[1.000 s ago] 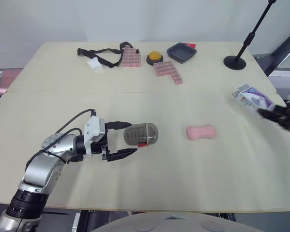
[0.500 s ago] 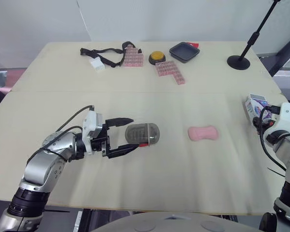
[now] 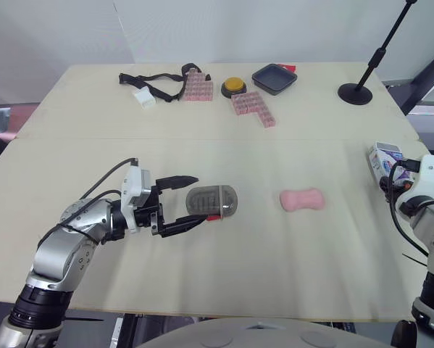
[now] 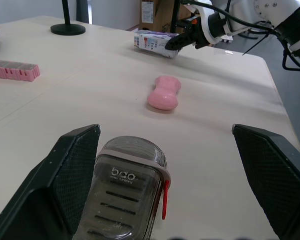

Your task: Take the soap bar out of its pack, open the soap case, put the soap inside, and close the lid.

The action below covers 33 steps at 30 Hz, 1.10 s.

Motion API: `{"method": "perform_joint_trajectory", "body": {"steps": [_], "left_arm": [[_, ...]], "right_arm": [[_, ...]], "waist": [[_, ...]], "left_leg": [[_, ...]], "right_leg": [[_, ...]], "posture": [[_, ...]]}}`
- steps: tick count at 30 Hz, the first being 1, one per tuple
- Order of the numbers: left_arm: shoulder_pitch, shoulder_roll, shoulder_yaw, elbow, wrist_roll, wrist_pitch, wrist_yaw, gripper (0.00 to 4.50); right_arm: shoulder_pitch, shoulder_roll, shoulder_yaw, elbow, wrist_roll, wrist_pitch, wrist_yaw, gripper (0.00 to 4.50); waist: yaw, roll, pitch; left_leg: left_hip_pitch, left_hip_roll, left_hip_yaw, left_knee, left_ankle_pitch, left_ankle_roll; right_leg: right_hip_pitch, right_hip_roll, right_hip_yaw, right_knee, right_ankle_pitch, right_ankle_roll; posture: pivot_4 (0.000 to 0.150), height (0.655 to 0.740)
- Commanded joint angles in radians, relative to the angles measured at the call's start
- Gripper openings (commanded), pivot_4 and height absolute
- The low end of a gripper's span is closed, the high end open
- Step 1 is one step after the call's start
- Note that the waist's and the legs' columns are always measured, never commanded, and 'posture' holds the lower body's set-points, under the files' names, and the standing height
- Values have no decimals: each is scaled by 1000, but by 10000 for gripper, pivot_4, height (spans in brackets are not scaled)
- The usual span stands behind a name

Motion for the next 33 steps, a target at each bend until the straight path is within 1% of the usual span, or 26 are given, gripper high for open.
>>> {"method": "perform_joint_trajectory", "body": {"steps": [1, 2, 4, 6, 8, 9, 10, 12, 14, 19, 23, 25, 26, 29, 33], "left_arm": [[3, 3, 5, -32, 7, -23, -5, 45000], [2, 3, 5, -30, 10, -25, -7, 45000], [2, 4, 3, -27, 13, -28, -9, 45000], [1, 9, 0, -25, 22, -34, -15, 45000], [-3, 21, -5, -20, 37, -41, -28, 45000], [-5, 26, -6, -13, 47, -48, -36, 45000], [-17, 27, -2, 3, 45, -36, -32, 45000], [-35, 31, -2, 29, 53, -34, -38, 45000], [-50, 39, -13, 50, 75, -50, -57, 45000], [-89, 48, -40, 99, 123, -84, -86, 45000], [-116, 53, -45, 129, 144, -95, -98, 45000], [-126, 57, -47, 142, 158, -102, -108, 45000], [-135, 61, -50, 154, 169, -110, -113, 45000], [-168, 79, -66, 194, 209, -150, -145, 45000], [-211, 107, -101, 235, 259, -199, -196, 45000]], "right_arm": [[8, -40, 0, -2, -12, -51, 25, 41475], [11, -54, 6, -4, -11, -58, 36, 44833], [21, -84, 18, -11, -10, -77, 64, 44833], [39, -160, 48, -26, -11, -168, 162, 44833], [60, -257, 70, -12, 8, -342, 352, 44833], [68, -286, 68, 3, 32, -406, 435, 44833], [94, -313, 68, 16, 60, -497, 559, 44833], [144, -339, 63, 43, 107, -629, 737, 44833], [198, -346, 52, 70, 167, -718, 899, 44833], [283, -370, 74, 185, 202, -948, 1207, 44833], [301, -393, 110, 277, 199, -1073, 1371, 44833], [304, -399, 127, 309, 196, -1116, 1423, 44833], [303, -399, 135, 322, 197, -1132, 1439, 44833], [300, -397, 159, 345, 199, -1160, 1472, 44833], [304, -392, 182, 341, 212, -1161, 1470, 44833]], "waist": [[-1, 0, 0], [-1, 0, 0], [-1, 0, 0], [-1, 1, 0], [-1, 1, 0], [-4, 1, 0], [-6, 1, 0], [-8, -1, -1], [-11, -3, -2], [-25, -3, -2], [-33, -3, -2], [-36, -3, -2], [-36, -3, -2], [-33, -3, -2], [-28, -3, -2]], "left_leg": [[0, 0, 0, 0, 0, 0], [0, 0, 0, 0, 0, 0], [0, 0, 0, 0, 0, 0], [0, 0, 0, 0, 0, 0], [0, 0, 0, 0, 0, 0], [0, 1, 0, 0, 0, 0], [-1, 1, 0, 0, 0, 0], [-1, 1, 0, -2, 0, 1], [-1, 2, -1, -2, 0, 1], [-7, 1, -1, 7, -3, 8], [-7, 1, -1, 10, -4, 9], [-7, 1, -1, 10, -4, 10], [-7, 1, -1, 10, -5, 13], [-7, 1, -2, 11, -5, 14], [-8, 1, -2, 13, -6, 15]], "right_leg": [[0, 0, 0, 0, 0, 0], [0, 0, 0, 0, 0, 0], [0, 0, 0, 0, 0, 0], [0, 0, 0, 0, 0, 0], [1, -1, 0, -1, 0, 0], [1, -1, 0, -1, 0, 0], [2, -1, 0, -1, 0, 0], [4, -1, -1, -2, 0, 0], [6, 0, -2, -4, 0, 0], [5, -3, -3, -4, 0, 0], [5, -4, -3, -1, 0, 0], [5, -3, -3, 0, 0, 0], [5, -3, -3, 0, 0, 0], [5, -3, -4, 0, 0, 0], [5, -4, -4, 1, 0, 0]], "posture": [[1500, 7400], [1500, 7400], [1500, 7400], [1500, 7400], [1500, 7400], [1500, 7400], [1500, 7400], [1500, 7400], [1500, 7400], [1500, 7400], [1500, 7400], [1500, 7400], [1500, 7400], [1500, 7400], [1500, 7400]]}}
